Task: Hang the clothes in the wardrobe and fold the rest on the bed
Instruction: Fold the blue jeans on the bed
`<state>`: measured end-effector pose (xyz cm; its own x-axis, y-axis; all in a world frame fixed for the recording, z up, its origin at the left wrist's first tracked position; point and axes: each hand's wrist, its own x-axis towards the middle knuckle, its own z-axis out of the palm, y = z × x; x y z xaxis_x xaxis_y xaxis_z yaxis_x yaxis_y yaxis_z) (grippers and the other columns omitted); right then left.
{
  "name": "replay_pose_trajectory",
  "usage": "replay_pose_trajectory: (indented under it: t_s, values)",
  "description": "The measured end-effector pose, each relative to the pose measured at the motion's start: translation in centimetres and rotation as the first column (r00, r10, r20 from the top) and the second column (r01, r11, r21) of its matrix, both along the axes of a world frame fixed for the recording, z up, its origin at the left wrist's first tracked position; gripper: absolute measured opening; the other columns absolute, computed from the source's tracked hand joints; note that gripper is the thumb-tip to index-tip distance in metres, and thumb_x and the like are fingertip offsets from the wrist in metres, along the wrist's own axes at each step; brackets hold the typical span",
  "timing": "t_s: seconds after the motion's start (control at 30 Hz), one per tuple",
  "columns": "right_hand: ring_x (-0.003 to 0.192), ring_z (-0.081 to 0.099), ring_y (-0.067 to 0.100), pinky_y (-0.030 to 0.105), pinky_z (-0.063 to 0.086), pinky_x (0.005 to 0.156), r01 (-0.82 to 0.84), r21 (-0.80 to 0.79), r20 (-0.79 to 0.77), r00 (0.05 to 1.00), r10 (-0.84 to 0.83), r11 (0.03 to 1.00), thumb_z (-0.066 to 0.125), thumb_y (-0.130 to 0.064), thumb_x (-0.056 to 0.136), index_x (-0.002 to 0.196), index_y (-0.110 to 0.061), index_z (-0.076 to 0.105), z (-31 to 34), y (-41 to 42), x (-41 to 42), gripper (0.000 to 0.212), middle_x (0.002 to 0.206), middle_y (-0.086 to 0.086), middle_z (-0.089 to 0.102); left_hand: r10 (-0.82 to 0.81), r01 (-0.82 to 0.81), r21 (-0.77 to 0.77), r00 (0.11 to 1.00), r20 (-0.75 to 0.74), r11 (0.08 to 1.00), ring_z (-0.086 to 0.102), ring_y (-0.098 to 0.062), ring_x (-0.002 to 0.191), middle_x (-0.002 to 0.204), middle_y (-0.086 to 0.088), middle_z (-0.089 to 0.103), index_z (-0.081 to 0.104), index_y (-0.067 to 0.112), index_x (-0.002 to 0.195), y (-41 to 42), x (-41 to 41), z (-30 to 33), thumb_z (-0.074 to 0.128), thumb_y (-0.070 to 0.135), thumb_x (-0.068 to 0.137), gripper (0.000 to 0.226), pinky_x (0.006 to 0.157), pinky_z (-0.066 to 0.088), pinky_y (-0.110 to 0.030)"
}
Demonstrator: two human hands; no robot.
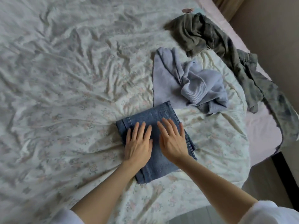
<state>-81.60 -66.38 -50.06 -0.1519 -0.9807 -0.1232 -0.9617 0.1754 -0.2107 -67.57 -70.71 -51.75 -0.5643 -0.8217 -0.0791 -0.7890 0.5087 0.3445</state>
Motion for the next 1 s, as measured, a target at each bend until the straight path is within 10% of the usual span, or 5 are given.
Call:
replay_pose_trajectory:
  t_s: [0.13, 0.33, 0.57, 1.0]
  values:
    - [0.146, 0.004, 0.025, 0.057, -0.002, 0.113, 0.078, 0.162, -0.038, 0.997, -0.072, 0.984, 0.025, -0.040, 0.098, 0.150, -0.031, 0.015, -4.4, -0.1, -0.1, 0.053, 0.159, 0.001, 0.010, 0.090, -0.092, 0.016, 0.990, 0.105, 0.996, 0.037, -0.035, 0.135, 0.146, -0.014, 0.041, 0.047, 0.012, 0.138, -1.1, 0.5, -3.8, 0.046, 0.042, 0.092, 0.054, 0.108, 0.027, -0.055]
    - [0.146, 0.007, 0.022, 0.050, 0.006, 0.115, 0.294, 0.281, -0.014, 0.953, -0.303, 0.914, 0.022, -0.053, 0.095, 0.150, -0.035, 0.004, -5.7, 3.2, -3.4, 0.060, 0.159, 0.000, 0.009, 0.393, -0.381, 0.245, 0.919, -0.004, 0.892, 0.004, -0.032, 0.146, 0.159, -0.010, 0.002, 0.015, 0.009, 0.150, -1.3, 3.1, -5.0, 0.048, 0.035, 0.096, 0.069, 0.118, 0.010, -0.045]
    - [0.142, 0.021, 0.027, 0.044, 0.021, 0.114, 0.387, 0.346, 0.321, 0.807, -0.495, 0.855, 0.030, -0.048, 0.097, 0.151, -0.022, 0.006, -4.0, -1.4, -4.9, 0.065, 0.158, 0.002, 0.015, 0.815, -0.541, 0.705, 0.572, -0.091, 0.458, 0.013, -0.024, 0.145, 0.159, -0.011, 0.007, -0.004, 0.011, 0.151, -2.4, 1.0, -3.1, 0.050, 0.034, 0.095, 0.081, 0.118, 0.013, -0.037]
    - [0.117, 0.042, 0.035, 0.046, 0.040, 0.096, 0.305, 0.272, 0.147, 0.924, -0.353, 0.913, 0.041, -0.065, 0.086, 0.149, -0.037, -0.002, -4.0, -0.4, -2.8, 0.081, 0.131, 0.012, 0.035, 0.746, -0.664, 0.371, 0.652, -0.136, 0.649, 0.021, -0.041, 0.139, 0.151, -0.029, 0.017, 0.019, -0.006, 0.146, 1.8, -1.7, -2.5, 0.069, 0.028, 0.083, 0.086, 0.112, 0.022, -0.044]
